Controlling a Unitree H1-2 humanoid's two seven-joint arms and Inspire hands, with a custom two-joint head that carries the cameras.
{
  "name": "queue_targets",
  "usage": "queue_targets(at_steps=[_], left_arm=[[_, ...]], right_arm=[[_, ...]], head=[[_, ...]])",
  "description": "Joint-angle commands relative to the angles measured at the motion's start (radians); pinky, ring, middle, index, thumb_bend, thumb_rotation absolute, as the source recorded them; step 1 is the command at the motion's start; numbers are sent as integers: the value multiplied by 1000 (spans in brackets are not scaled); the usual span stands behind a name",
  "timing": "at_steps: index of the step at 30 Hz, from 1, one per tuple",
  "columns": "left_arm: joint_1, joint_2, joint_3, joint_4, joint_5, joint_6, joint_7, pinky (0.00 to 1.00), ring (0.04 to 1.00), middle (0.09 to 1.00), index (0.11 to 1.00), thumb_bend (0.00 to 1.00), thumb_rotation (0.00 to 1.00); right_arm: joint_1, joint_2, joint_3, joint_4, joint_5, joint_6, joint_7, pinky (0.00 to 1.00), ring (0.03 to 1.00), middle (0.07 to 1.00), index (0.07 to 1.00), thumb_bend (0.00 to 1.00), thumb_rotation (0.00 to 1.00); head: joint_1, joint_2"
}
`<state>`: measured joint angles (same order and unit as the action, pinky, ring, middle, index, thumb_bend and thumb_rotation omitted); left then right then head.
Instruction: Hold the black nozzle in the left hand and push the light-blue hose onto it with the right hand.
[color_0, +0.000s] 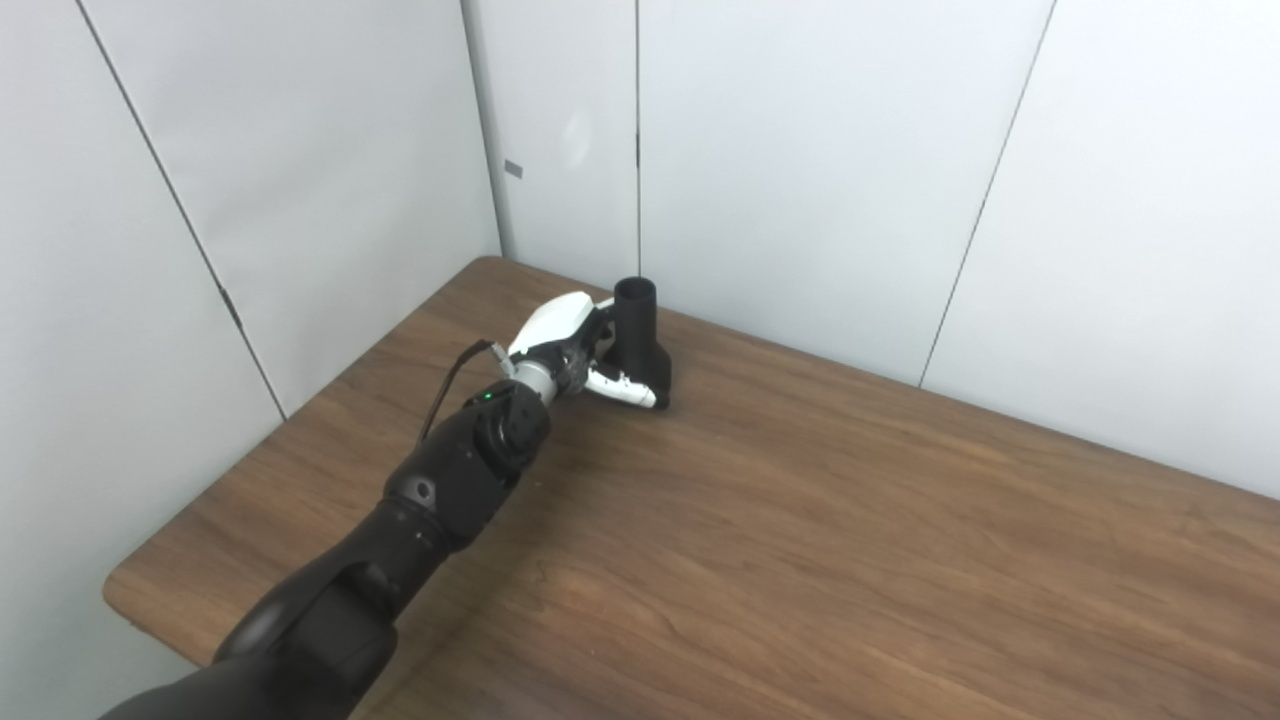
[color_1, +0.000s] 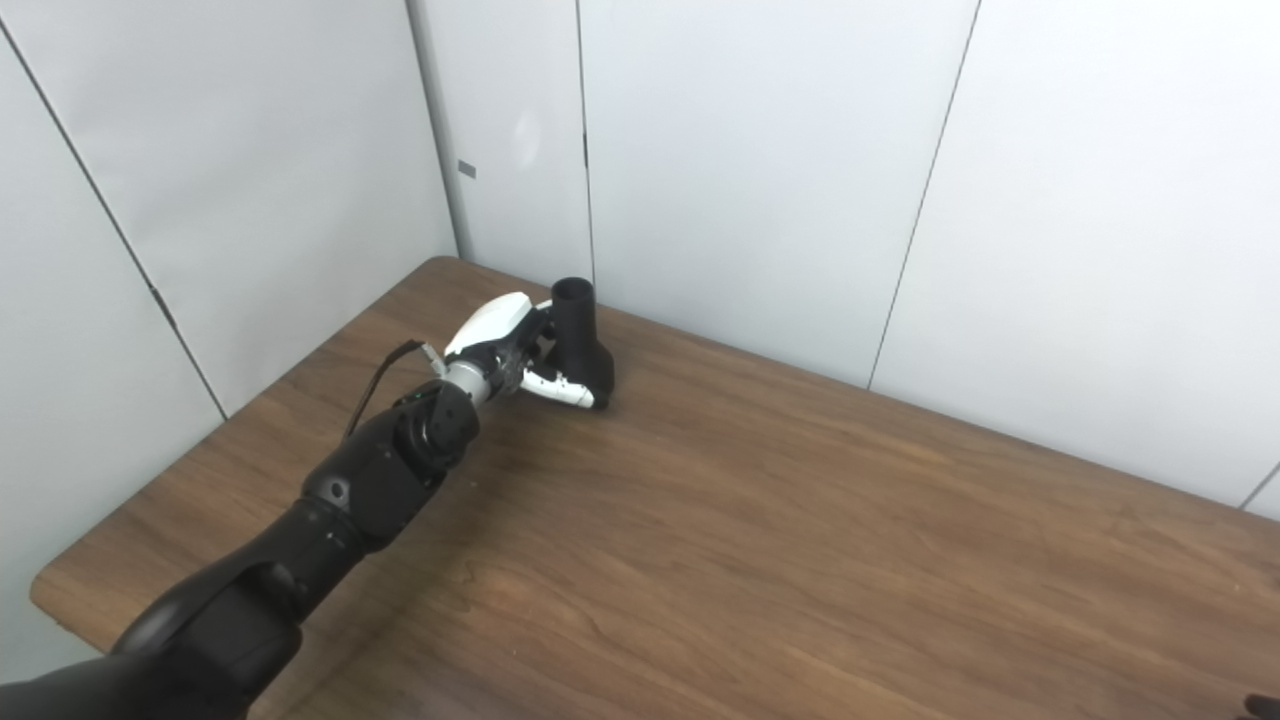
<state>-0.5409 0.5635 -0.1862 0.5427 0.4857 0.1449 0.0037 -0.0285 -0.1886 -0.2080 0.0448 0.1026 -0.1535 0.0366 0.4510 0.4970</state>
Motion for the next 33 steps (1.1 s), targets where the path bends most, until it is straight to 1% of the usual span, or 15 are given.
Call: queue_targets(at_steps=[1,3,5,7,11,14,16,20,22,24,26,28,29,32,33], left_arm=[[45,-2,-38,38,17,34,-49,663,800,895,887,1000,330],[48,-1,-50,48,41,13,-29,692,816,894,887,1000,335],[53,1,-62,50,58,1,-12,717,830,881,874,1000,290],[53,6,-74,67,66,-34,0,737,835,871,867,1000,262],[49,13,-90,117,84,-107,31,728,806,836,844,1000,218],[59,24,-103,108,99,-127,31,761,834,840,847,1000,195],[65,35,-119,101,118,-145,37,835,857,854,841,1000,176],[71,48,-149,127,157,-199,89,885,872,858,816,1000,177],[73,46,-153,146,161,-215,120,881,868,843,788,1000,149],[77,43,-163,149,181,-208,156,880,869,836,764,1000,139],[77,35,-174,170,201,-223,217,861,851,788,707,1000,121],[72,25,-180,215,213,-259,304,857,836,741,653,1000,96],[72,19,-175,227,208,-273,337,838,808,696,624,1000,82],[78,18,-175,225,204,-299,382,849,749,607,573,941,36],[80,20,-179,223,208,-304,391,855,734,595,533,737,47]], right_arm=[[6,1,-1,3,6,-34,-3,430,564,592,491,503,179],[7,2,0,0,4,-29,-5,429,561,590,491,502,179],[7,3,-1,-1,1,-29,-8,425,557,585,490,502,179],[8,3,-1,-3,5,-25,-6,422,555,585,490,502,179],[8,1,-2,1,4,-21,-6,431,565,593,491,503,179],[7,1,-3,-1,-1,-22,-9,433,567,595,491,502,179],[7,0,-3,-2,-4,-17,-10,437,571,598,491,502,179],[8,1,-4,-4,2,-14,-7,441,571,598,491,502,179],[9,1,-4,-7,-3,-16,-9,440,570,598,491,502,179],[10,0,-4,-8,-6,-19,-11,436,567,596,491,501,179],[10,1,-5,-9,-1,-19,-9,437,569,596,491,501,179],[11,1,-6,-7,-1,-20,-9,436,566,594,491,501,179],[10,0,-7,-3,0,-25,-8,436,564,594,491,501,179],[10,5,-9,-8,4,-22,-11,437,564,592,491,501,179],[11,5,-8,-12,4,-18,-11,437,565,592,491,501,179]], head=[[-3,1],[-3,1],[-3,4],[-3,4],[-3,8],[-2,10],[-2,11],[-2,11],[-3,14],[-4,16],[-4,16],[-4,16],[-4,16],[-2,21],[-2,21]])
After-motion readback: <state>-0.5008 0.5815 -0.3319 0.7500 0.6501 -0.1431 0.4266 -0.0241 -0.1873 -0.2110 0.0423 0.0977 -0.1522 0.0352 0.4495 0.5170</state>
